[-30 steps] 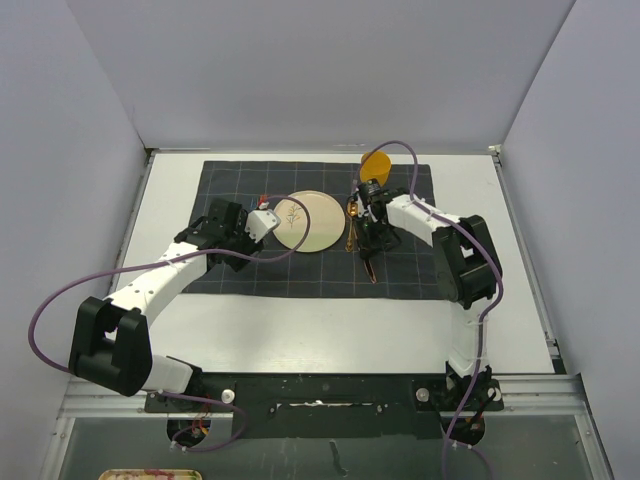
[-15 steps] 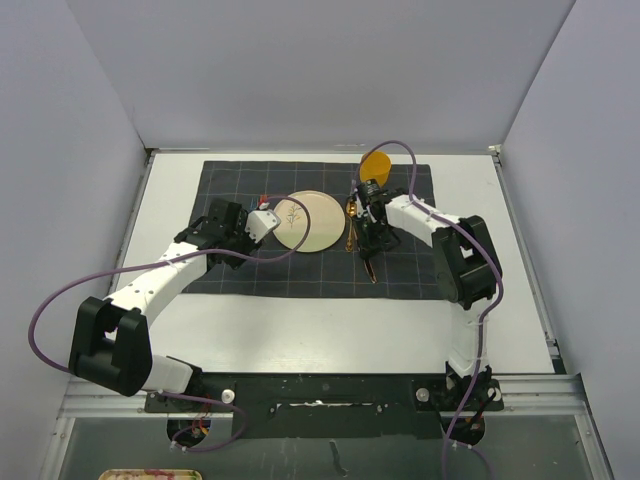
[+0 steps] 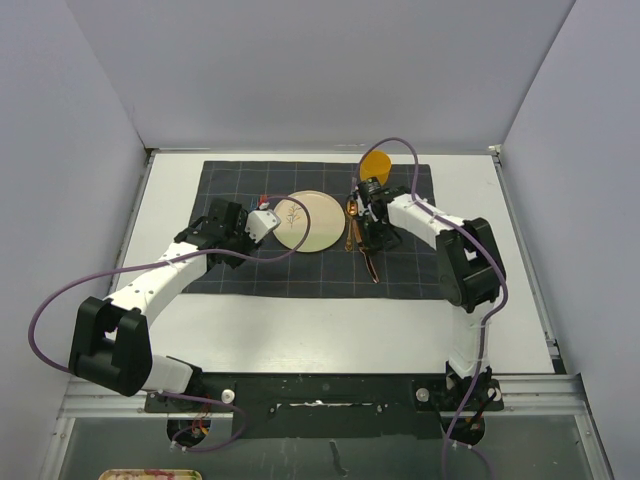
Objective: Set the dinner table for one person
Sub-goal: Adjust the knife on the napkin.
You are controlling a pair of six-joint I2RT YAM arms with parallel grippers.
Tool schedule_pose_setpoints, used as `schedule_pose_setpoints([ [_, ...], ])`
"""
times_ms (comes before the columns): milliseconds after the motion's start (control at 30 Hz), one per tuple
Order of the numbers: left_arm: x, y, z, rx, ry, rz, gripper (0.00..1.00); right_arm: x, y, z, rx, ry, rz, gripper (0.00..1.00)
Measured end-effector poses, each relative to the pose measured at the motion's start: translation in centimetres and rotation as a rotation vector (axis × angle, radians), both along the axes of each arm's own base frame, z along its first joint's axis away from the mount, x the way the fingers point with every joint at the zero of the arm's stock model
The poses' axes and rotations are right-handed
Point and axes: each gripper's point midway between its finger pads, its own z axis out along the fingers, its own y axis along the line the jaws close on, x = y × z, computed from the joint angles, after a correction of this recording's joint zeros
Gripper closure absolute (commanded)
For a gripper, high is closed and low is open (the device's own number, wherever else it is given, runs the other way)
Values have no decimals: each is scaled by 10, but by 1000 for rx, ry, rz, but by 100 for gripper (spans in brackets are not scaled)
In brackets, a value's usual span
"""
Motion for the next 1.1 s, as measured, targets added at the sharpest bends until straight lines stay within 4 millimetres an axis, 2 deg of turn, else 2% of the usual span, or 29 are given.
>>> schedule_pose_setpoints([
  [200, 0, 0, 0, -2, 0, -1, 61, 0, -1, 5, -4, -12, 5, 99],
  [267, 0, -1, 0, -3, 1, -2, 58, 0, -1, 5, -4, -11, 5, 88],
  [333, 0, -1, 0, -4, 1, -1, 55, 0, -1, 5, -5, -10, 7, 81],
  [1100, 0, -2, 0, -10, 2, 2, 51, -8, 14, -5, -40, 5, 110, 74],
])
